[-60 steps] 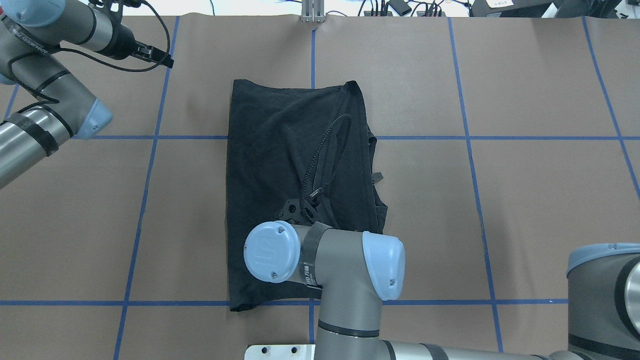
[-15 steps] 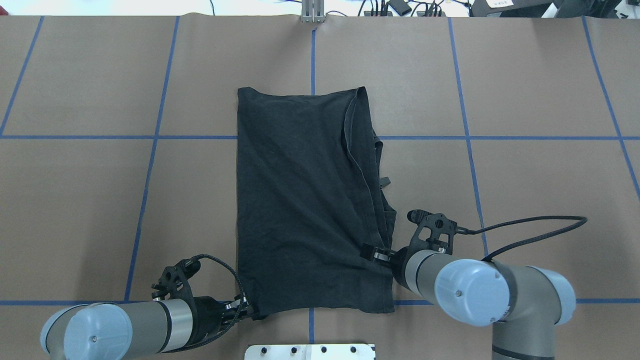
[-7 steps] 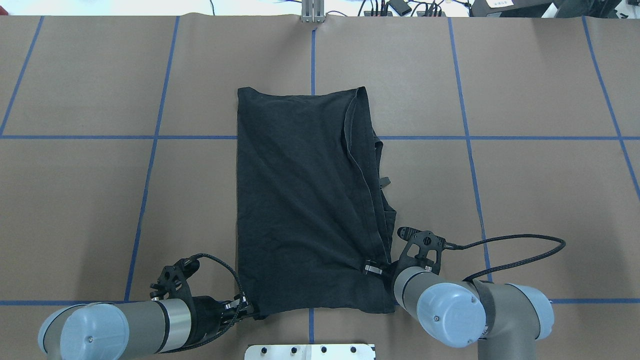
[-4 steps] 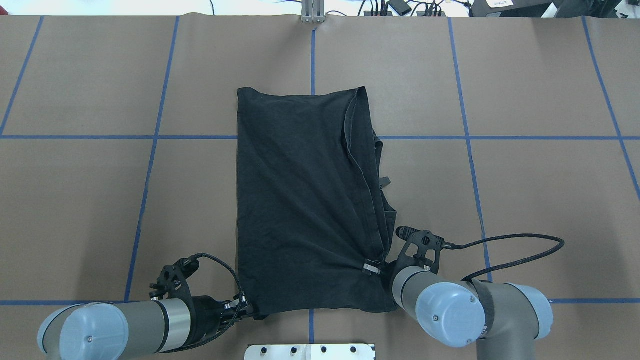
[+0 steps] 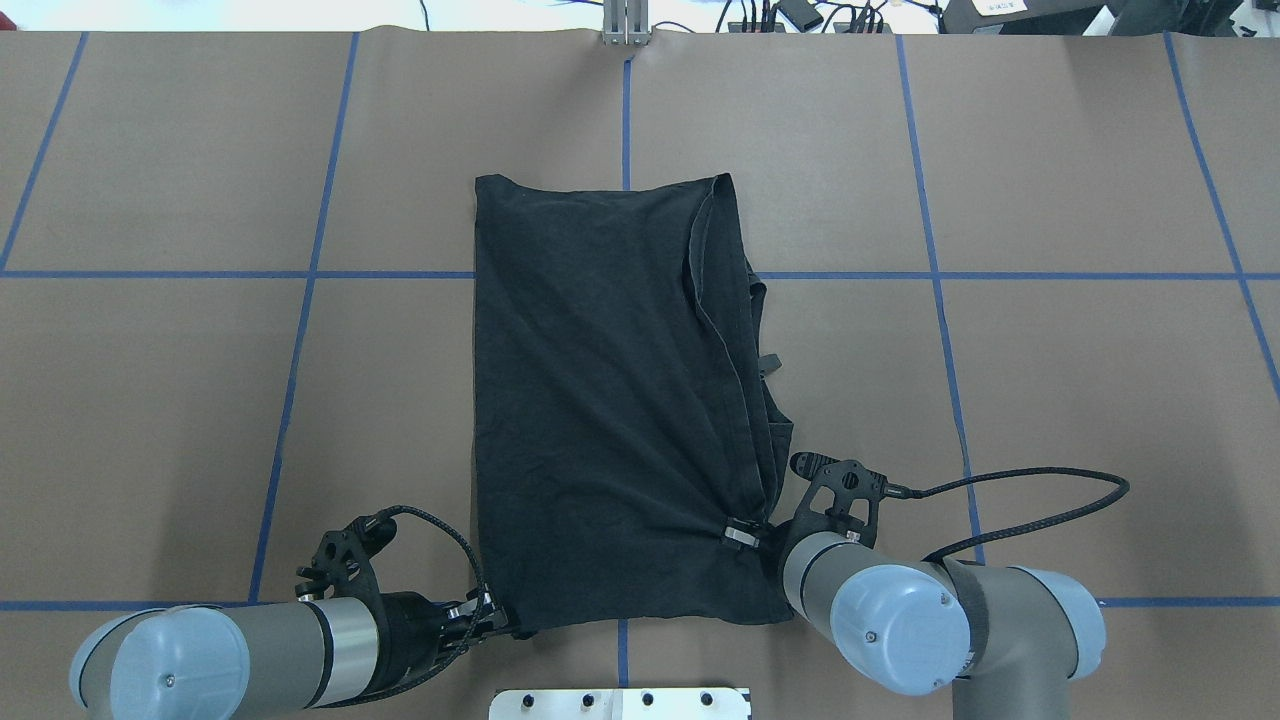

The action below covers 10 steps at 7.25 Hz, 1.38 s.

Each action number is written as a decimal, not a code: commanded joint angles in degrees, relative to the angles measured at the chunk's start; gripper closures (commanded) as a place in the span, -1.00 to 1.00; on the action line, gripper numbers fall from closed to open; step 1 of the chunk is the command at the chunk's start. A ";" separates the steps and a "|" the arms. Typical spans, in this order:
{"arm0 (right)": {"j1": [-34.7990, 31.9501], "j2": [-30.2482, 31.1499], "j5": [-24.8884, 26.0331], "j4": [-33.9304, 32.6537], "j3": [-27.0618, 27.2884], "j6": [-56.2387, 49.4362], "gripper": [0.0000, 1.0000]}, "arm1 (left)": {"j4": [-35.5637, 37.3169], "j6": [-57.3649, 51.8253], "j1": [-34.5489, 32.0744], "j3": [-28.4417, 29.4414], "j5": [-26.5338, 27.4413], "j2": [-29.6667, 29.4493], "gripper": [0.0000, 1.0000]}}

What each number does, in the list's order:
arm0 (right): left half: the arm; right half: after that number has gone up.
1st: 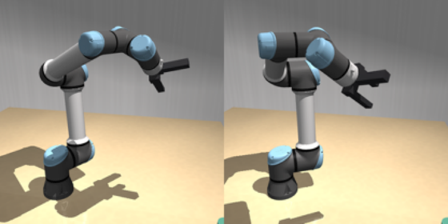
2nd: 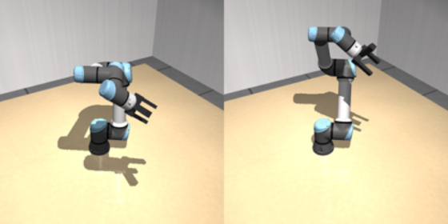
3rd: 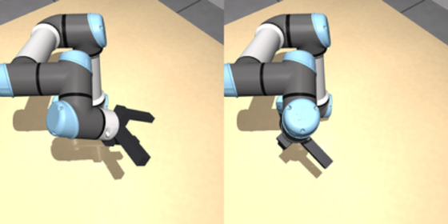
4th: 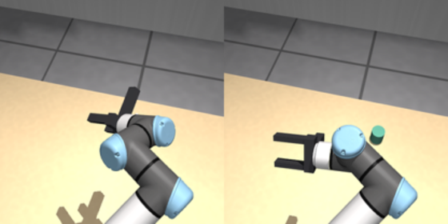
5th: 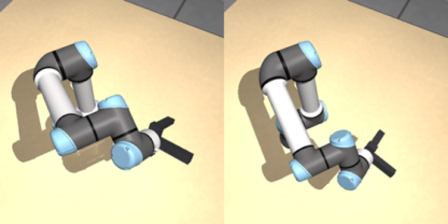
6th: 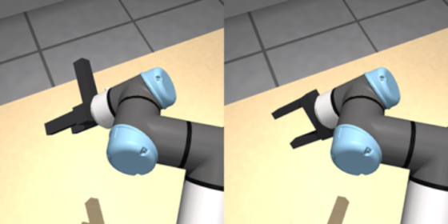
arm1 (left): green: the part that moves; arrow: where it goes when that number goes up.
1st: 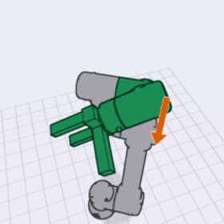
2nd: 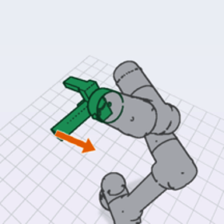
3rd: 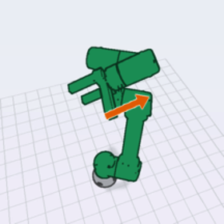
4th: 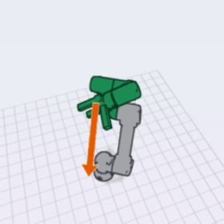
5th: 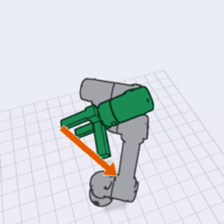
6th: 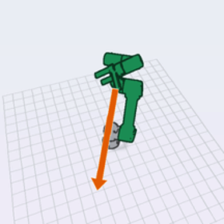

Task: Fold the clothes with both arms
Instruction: 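Grasp the black shirt's two corners nearest the robot with both grippers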

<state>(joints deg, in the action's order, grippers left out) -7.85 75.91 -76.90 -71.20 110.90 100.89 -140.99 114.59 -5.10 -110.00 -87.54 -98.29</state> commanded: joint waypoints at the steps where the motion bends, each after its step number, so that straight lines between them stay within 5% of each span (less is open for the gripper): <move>1: -0.15 -0.06 -0.10 -0.43 1.68 0.01 1.00 | 0.10 -0.15 -0.09 -1.00 -0.52 0.12 1.00; 5: 2.12 3.25 -2.91 -1.48 9.57 0.54 1.00 | 0.54 -0.33 0.00 -8.36 -2.28 4.76 1.00; 8: 2.15 5.92 -6.32 -12.08 24.25 0.54 1.00 | 3.24 -0.24 -0.70 -18.13 -6.31 7.86 1.00; 10: -2.05 3.38 -6.69 -12.65 21.57 0.36 1.00 | 5.98 -4.85 -5.85 -17.88 -8.07 5.32 1.00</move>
<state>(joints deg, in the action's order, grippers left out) -7.26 80.67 -83.17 -83.06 133.56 101.38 -136.30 113.10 -7.61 -127.71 -94.07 -91.47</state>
